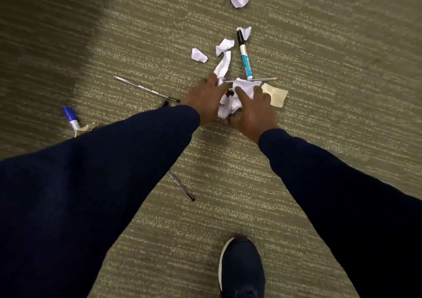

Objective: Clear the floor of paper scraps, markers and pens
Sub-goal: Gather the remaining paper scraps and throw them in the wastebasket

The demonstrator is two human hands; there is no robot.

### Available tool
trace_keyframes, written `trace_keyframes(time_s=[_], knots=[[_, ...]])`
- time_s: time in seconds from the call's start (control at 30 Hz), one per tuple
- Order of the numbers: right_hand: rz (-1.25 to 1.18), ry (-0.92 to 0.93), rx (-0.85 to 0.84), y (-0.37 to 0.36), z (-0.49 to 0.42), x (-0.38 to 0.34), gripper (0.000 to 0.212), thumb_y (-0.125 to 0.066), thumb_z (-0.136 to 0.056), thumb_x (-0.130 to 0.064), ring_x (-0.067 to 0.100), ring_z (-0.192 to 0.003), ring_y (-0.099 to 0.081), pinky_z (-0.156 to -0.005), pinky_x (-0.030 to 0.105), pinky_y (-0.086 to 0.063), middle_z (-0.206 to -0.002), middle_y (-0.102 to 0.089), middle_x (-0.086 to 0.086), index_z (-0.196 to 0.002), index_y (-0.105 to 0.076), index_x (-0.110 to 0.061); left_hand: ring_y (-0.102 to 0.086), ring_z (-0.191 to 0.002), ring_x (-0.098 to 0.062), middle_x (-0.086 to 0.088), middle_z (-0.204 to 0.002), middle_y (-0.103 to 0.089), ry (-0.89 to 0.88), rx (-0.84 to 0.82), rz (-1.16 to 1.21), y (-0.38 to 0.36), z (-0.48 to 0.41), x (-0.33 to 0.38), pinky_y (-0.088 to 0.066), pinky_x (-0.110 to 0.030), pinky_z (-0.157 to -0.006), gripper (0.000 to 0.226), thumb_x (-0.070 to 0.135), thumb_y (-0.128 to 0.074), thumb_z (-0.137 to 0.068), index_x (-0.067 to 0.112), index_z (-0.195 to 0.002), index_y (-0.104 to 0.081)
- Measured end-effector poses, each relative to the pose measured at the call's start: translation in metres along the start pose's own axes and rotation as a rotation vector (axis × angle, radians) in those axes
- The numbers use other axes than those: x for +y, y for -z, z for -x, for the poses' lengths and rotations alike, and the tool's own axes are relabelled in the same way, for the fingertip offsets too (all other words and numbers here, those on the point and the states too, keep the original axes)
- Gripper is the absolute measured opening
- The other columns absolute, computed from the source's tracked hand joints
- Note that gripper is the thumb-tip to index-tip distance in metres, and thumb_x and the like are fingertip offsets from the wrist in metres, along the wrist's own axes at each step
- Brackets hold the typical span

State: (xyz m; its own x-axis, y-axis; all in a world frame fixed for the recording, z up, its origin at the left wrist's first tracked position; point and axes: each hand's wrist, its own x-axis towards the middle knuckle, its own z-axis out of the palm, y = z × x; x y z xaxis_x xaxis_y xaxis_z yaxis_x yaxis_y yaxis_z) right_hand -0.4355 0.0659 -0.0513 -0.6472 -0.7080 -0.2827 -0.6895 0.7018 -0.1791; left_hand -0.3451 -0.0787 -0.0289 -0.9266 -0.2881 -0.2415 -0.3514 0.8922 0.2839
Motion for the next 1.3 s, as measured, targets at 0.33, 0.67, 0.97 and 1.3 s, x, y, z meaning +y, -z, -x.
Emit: trace_keyframes(time_s=[0.33,0.67,0.97,1.3], knots=[[-0.033,0.141,0.071,0.013,-0.015,0.015,0.025,-0.054,-0.088,-0.014,0.036,-0.096,-0.057,-0.067,0.039,-0.046,-0.107,-0.061,0.014,-0.110,-0.065,-0.010,-0.049,-0.078,-0.024,-0.007,-0.096,-0.049,0.118,0.188,0.338,-0.018,0.027,-0.028,-0.030,-0.029,-0.065,0.012,0.019,-0.056,-0.092,0.008,-0.096,-0.056],[-0.465,-0.059,0.090,0.029,-0.012,0.034,0.029,-0.055,-0.086,-0.034,0.019,-0.061,-0.053,-0.050,0.028,-0.033,-0.077,-0.061,0.003,-0.100,-0.057,-0.008,-0.033,-0.051,-0.015,-0.007,-0.056,-0.037,0.346,0.252,0.588,-0.001,0.013,-0.015,-0.026,-0.030,-0.050,0.046,0.047,-0.062,-0.089,0.011,-0.064,-0.050],[-0.070,0.039,0.164,0.012,-0.036,0.014,0.067,-0.067,-0.085,-0.050,0.038,-0.087,-0.063,-0.060,0.038,-0.045,-0.101,-0.066,0.017,-0.129,-0.046,-0.004,-0.056,-0.089,-0.028,-0.003,-0.100,-0.060,0.355,0.129,0.441,0.015,-0.039,0.011,-0.036,-0.034,-0.073,0.044,0.017,-0.044,-0.100,0.013,-0.142,-0.034],[-0.168,0.082,0.058,0.002,-0.045,0.011,0.024,-0.049,-0.093,-0.029,0.041,-0.090,-0.062,-0.064,0.037,-0.041,-0.096,-0.065,0.017,-0.111,-0.059,-0.016,-0.063,-0.108,-0.035,-0.014,-0.120,-0.064,0.348,0.020,0.365,0.003,-0.059,0.001,-0.043,-0.038,-0.080,0.056,0.019,-0.047,-0.098,0.016,-0.151,-0.027]])
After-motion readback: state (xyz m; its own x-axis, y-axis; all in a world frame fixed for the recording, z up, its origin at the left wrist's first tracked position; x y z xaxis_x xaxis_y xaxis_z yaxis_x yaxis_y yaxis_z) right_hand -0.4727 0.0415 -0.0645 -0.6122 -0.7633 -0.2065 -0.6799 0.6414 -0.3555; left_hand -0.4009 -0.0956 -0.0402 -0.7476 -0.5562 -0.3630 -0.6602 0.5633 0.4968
